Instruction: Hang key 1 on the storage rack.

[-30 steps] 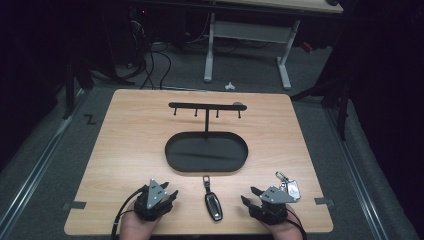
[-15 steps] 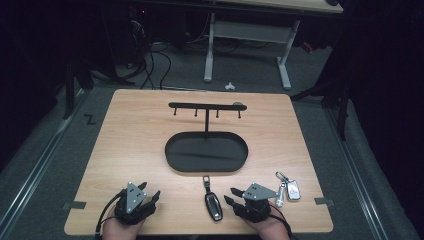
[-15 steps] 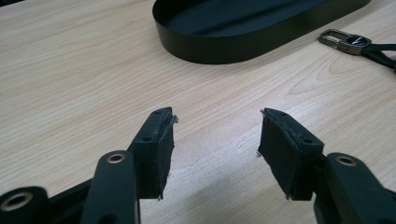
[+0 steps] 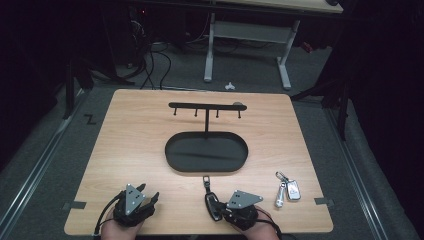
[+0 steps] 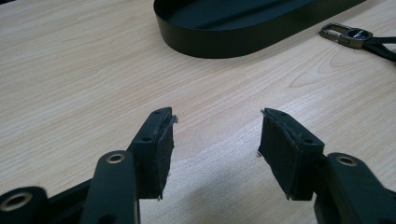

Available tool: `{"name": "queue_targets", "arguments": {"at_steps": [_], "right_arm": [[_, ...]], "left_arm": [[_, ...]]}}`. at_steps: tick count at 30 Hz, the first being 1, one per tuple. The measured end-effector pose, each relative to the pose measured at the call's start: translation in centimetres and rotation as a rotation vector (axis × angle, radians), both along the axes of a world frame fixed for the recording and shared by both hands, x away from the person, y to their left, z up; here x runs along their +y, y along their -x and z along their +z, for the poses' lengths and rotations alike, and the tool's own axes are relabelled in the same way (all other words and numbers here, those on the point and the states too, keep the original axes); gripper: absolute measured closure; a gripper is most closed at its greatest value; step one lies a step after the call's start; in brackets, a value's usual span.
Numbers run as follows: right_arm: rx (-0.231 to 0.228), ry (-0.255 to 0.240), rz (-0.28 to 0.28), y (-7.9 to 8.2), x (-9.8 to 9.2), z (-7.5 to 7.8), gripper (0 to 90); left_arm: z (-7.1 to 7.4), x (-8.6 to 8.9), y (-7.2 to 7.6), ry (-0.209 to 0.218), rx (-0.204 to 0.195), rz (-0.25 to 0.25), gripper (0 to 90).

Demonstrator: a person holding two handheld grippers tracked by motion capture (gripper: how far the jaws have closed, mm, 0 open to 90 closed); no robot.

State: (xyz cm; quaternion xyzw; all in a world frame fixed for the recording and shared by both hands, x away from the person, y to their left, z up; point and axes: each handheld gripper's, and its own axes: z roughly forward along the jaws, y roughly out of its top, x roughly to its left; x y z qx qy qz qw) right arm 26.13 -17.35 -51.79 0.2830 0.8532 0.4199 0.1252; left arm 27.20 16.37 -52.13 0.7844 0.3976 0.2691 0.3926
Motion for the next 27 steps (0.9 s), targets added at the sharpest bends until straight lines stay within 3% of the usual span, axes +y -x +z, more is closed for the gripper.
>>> {"name": "queue_targets", "arguments": {"at_steps": [5, 10, 21, 22, 27], "right_arm": [[0.039, 0.012, 0.009, -0.1, 0.2, -0.3, 89.7], [0.036, 0.027, 0.017, 0.0, 0.5, -0.4, 89.8], [0.005, 0.063, -0.089, -1.3, -1.6, -0.5, 90.0], [0.021, 0.042, -0.098, -1.6, -2.2, -0.6, 90.0], [0.027, 0.040, -0.112, -1.8, -3.0, -0.5, 90.0]], "left_arm": [[-0.1, -0.1, 0.0, -0.008, -0.001, -0.011, 44.7], [-0.1, -0.2, 0.0, -0.011, -0.002, -0.016, 44.7], [-0.3, -0.4, 0.0, -0.018, -0.001, -0.028, 44.7], [-0.3, -0.4, 0.0, -0.019, -0.002, -0.029, 44.8], [-0.2, -0.3, 0.1, -0.017, -0.005, -0.033, 44.7]]}}
